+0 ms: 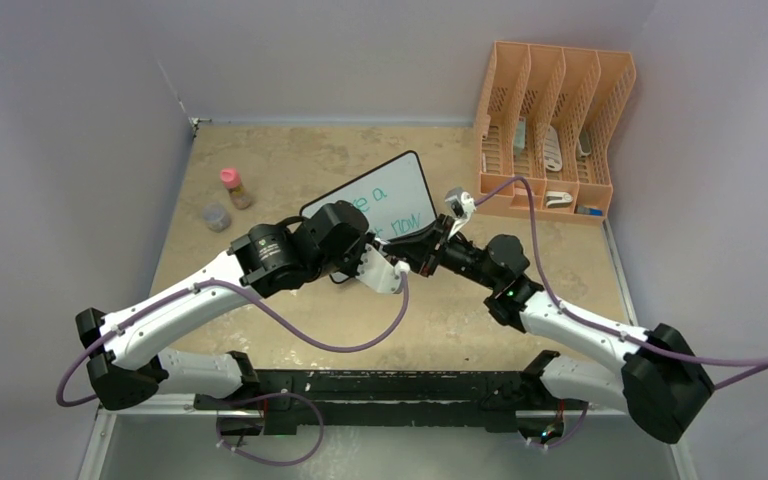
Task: Write a sentence on the whiteboard
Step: Close the pen cap.
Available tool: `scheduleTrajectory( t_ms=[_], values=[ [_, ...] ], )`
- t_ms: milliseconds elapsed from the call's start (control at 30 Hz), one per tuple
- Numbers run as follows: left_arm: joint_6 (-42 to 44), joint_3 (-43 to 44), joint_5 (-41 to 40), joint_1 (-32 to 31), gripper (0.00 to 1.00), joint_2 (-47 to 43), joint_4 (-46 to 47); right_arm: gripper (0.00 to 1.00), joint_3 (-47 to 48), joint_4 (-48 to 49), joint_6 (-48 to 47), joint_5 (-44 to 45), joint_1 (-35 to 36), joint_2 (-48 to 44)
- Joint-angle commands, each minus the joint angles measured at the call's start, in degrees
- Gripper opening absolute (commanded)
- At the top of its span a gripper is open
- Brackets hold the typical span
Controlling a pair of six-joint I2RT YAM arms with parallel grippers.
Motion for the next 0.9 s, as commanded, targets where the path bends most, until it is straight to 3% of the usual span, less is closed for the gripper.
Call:
scheduleTrajectory(
  t_ms=[0,67,167,300,433,667,867],
  values=[
    [3.77,1.71,2.23,-2.30,0.00,-2.29,9.37,0.00,-0.76,15.01,1.05,2.38,0.03,4.34],
    [4.13,1.47,1.49,-2.30,0.04,-2.72,9.40,0.00,-0.62,17.01,1.15,2.41,-0.03,5.80],
    [3.94,1.28,1.61,-2.30,0.23,-3.43,9.65,0.00,-0.96,19.99,1.64,2.42,-0.01,7.28],
    [3.26,0.29,0.90,-2.30,0.36,-4.14,10.50,0.00,-0.91,21.78,1.92,2.49,0.01,8.53],
    [-4.67,1.06,-0.89,-2.30,0.46,-4.54,15.04,0.00,-1.30,22.45,2.11,3.81,0.02,8.12],
    [-32.44,2.54,-13.12,-2.13,0.72,-3.95,26.09,0.00,-2.30,20.48,1.24,8.93,0.03,4.58],
    [-67.91,11.70,-21.88,-0.52,0.76,-0.69,16.03,0.00,-3.30,19.04,-0.34,13.63,0.00,2.02]
  ],
)
